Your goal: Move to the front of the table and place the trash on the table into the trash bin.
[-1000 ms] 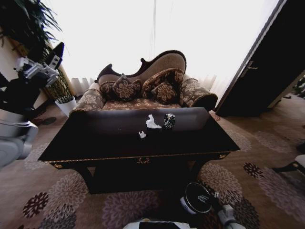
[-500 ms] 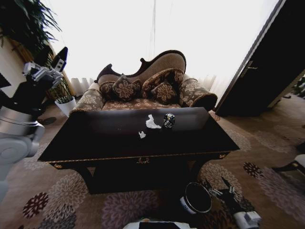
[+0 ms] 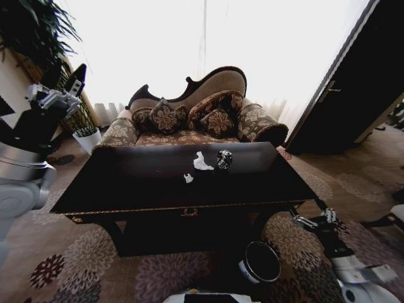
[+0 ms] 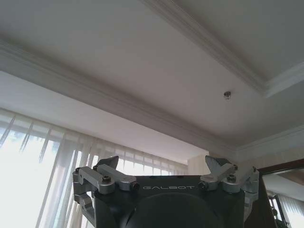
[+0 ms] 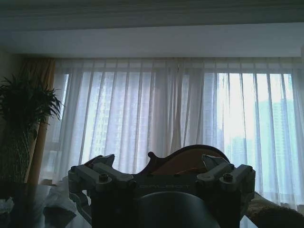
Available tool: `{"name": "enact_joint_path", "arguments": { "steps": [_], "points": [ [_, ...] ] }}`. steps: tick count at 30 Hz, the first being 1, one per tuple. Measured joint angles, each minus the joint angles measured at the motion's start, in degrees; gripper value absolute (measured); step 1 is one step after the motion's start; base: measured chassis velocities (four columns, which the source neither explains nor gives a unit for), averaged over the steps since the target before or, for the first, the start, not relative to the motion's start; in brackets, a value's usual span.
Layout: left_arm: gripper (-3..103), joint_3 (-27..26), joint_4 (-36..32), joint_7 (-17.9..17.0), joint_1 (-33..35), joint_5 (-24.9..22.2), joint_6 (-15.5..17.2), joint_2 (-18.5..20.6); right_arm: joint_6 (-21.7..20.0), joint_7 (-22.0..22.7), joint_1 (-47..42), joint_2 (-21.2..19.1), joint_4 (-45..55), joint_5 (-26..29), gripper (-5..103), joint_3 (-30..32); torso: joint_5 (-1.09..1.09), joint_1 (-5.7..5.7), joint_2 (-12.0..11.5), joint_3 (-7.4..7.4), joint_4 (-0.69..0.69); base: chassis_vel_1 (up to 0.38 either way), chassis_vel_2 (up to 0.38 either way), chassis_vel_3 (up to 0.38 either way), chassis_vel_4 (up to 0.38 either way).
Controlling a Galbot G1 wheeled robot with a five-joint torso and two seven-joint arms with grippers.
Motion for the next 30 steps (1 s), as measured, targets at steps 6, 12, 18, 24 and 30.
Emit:
{"name": "enact_joint_path", "arguments": {
  "steps": [6,12,18,24,30],
  "points": [
    [100,-4.54,-1.44,0.33,4.9,0.14,0.0,-1.89,-5.07,6.64,2.01,-2.97,5.86,1.23,100,-4.16,0.01,0.0,0.0,0.0,0.0,0.0,0.0,0.0,0.0],
    [100,-10.3,-3.51,2.39,12.97,2.76,-0.22,-8.57,-15.88,16.88,6.15,-8.86,8.81,2.98,100,-7.82,0.0,0.0,0.0,0.0,0.01,0.0,0.0,0.0,0.0],
    [100,-13.72,-6.84,2.33,16.04,4.14,1.04,-15.1,-20.0,18.31,10.43,-14.25,6.66,3.9,100,-10.77,0.03,0.0,0.0,0.0,0.03,0.0,0.0,0.0,0.0],
    [100,-12.58,-6.91,-0.04,20.52,13.2,2.32,-21.46,-20.07,17.41,13.83,-16.65,3.61,3.95,100,-12.92,0.01,0.0,0.0,0.0,-0.02,0.0,0.0,0.0,0.0],
    [100,-8.97,-6.66,-0.15,24.77,20.46,1.17,-27.22,-20.53,16.89,20.22,-18.46,-0.2,4.16,100,-17.92,0.02,0.0,0.0,0.0,0.02,0.0,0.0,0.0,0.0]
  ]
}}
